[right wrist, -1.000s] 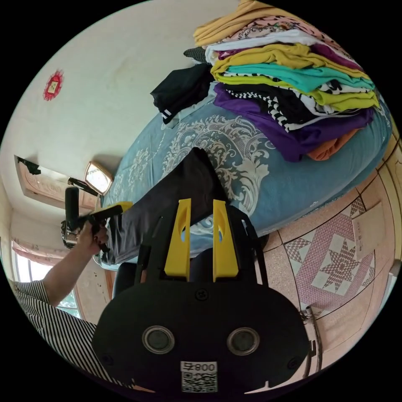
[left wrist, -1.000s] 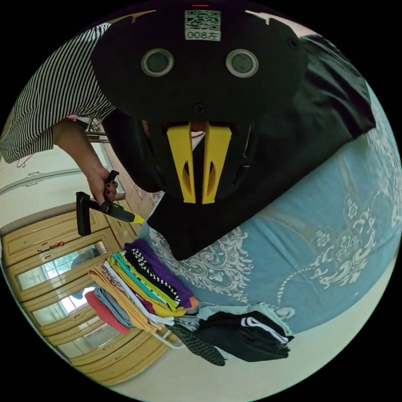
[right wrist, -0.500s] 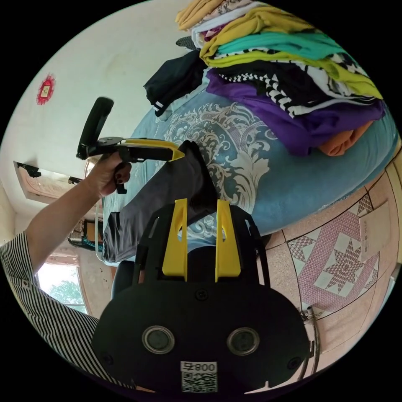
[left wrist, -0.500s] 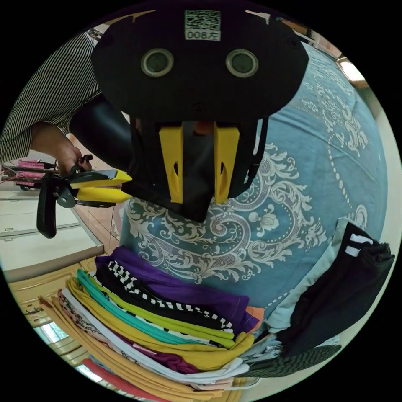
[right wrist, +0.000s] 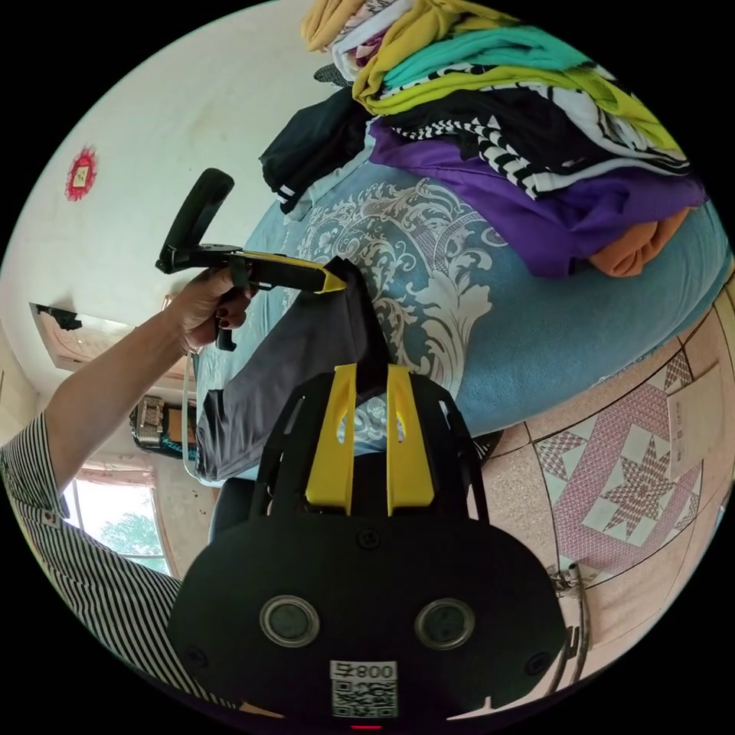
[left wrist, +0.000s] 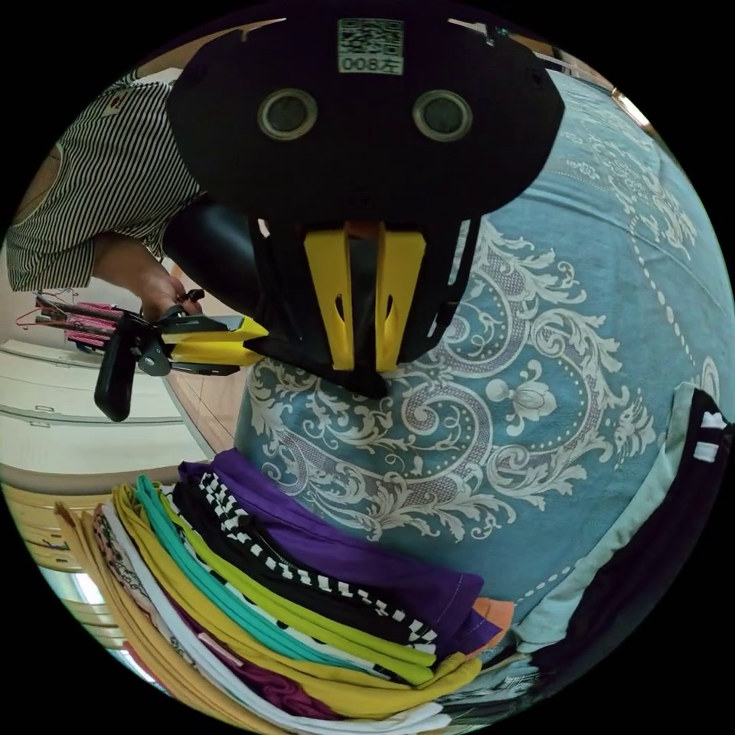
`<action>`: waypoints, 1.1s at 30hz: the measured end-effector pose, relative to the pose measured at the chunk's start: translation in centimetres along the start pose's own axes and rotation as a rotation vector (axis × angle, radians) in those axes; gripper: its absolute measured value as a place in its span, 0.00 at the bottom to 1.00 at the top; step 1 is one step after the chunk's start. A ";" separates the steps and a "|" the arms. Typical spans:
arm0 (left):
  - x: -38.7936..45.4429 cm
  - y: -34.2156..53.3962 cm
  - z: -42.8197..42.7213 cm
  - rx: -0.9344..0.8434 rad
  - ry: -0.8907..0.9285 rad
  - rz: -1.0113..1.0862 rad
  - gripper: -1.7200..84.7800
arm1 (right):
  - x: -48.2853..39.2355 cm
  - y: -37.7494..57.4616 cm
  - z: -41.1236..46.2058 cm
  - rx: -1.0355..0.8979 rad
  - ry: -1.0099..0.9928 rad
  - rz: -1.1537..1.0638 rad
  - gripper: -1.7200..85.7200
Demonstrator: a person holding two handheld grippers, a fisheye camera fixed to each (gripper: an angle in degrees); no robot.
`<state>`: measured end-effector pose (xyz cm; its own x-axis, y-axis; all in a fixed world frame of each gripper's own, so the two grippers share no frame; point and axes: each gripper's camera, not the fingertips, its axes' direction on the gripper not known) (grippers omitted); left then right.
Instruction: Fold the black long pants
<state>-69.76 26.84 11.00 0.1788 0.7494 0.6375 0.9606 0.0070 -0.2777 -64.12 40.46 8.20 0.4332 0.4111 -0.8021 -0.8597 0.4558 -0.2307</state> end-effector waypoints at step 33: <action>-9.8 42.7 -10.6 0.480 0.021 0.054 0.04 | -41.5 -1.6 3.0 -0.206 -0.392 -0.643 0.05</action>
<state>-28.23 12.81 0.50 0.2349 0.7439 0.6257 0.7441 0.2766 -0.6082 -79.90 25.10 43.50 0.8944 0.3827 -0.2316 -0.4237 0.5589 -0.7128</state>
